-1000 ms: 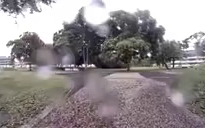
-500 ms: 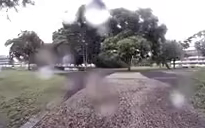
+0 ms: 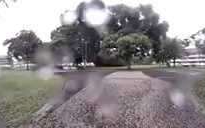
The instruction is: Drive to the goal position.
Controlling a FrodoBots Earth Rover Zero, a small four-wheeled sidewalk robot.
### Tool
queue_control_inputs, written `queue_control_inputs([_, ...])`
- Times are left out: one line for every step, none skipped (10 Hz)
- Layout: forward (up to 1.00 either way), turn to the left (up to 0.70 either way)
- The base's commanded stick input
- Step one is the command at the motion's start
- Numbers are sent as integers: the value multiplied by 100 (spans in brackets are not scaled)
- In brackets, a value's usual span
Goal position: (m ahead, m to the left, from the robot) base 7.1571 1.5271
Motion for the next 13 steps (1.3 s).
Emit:
queue_control_inputs([70,0])
queue_control_inputs([70,0])
queue_control_inputs([70,0])
queue_control_inputs([70,0])
queue_control_inputs([70,0])
queue_control_inputs([70,0])
queue_control_inputs([70,0])
queue_control_inputs([70,0])
queue_control_inputs([70,0])
queue_control_inputs([70,0])
queue_control_inputs([70,0])
queue_control_inputs([70,0])
queue_control_inputs([70,0])
